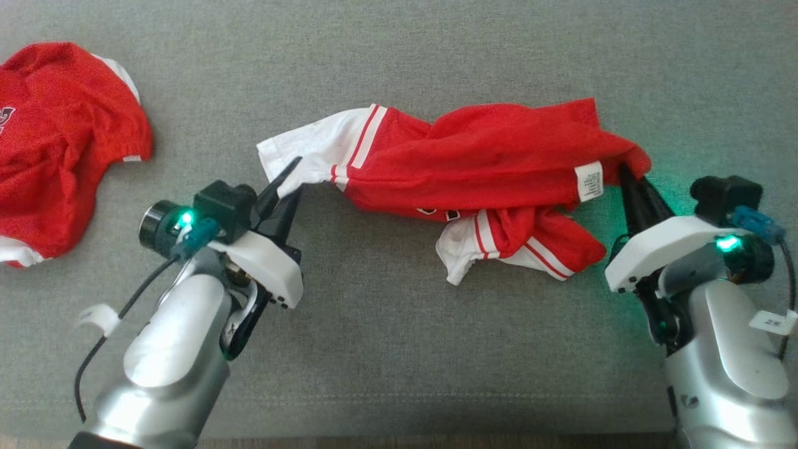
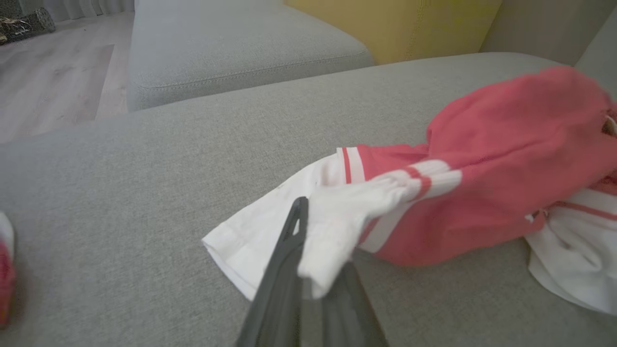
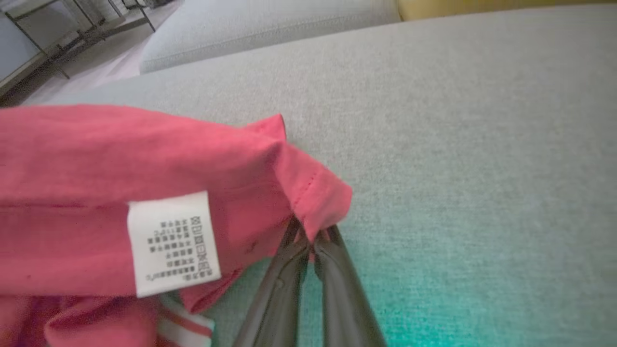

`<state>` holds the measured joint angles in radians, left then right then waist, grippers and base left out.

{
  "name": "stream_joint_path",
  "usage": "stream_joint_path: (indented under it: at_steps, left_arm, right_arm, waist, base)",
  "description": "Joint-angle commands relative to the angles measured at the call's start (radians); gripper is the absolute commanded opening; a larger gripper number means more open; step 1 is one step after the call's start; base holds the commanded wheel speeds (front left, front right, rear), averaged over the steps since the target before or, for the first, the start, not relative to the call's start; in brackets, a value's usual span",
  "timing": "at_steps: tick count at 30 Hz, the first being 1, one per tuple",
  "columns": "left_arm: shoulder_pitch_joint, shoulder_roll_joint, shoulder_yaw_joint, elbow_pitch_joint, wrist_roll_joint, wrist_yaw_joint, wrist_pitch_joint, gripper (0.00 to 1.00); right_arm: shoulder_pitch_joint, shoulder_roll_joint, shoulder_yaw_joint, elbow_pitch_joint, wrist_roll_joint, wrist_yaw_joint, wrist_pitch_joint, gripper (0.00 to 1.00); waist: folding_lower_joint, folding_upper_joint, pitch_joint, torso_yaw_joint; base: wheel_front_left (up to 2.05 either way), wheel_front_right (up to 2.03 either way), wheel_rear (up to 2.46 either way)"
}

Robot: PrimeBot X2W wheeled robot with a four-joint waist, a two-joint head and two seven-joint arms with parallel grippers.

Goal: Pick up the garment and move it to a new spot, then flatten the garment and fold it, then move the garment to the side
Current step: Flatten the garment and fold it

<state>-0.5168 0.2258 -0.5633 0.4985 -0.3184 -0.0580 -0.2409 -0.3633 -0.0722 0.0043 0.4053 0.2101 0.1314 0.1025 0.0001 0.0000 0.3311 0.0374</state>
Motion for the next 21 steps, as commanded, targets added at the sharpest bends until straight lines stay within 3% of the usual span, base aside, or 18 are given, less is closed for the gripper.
stream_joint_path:
  at_steps: [1,9,16,21]
  left_arm:
    - [-0.022,0.032,0.050,-0.043,-0.008,0.011,-0.014,0.00]
    - [0.023,0.067,0.144,-0.241,-0.011,0.075,-0.020,0.00]
    - [0.024,0.098,0.197,-0.423,0.003,0.108,-0.020,0.00]
    - [-0.021,0.140,0.221,-0.555,0.018,0.125,0.035,0.00]
  right_arm:
    - [-0.023,-0.005,0.025,-0.048,0.005,-0.001,-0.021,0.00]
    - [0.003,-0.017,0.039,-0.234,0.016,-0.001,-0.041,0.00]
    - [0.003,-0.037,0.037,-0.433,0.024,-0.001,0.019,0.00]
    - [0.003,-0.056,0.001,-0.604,0.020,-0.001,0.088,0.00]
  waist:
    - [-0.0001,0.0000,-0.007,-0.003]
    - [-0.0001,0.0000,-0.078,-0.019]
    - [-0.0001,0.0000,-0.158,-0.017]
    - [-0.0001,0.0000,-0.221,-0.011]
  base:
    - [0.00,0.00,0.00]
    - [0.00,0.00,0.00]
    - [0.00,0.00,0.00]
    - [0.00,0.00,0.00]
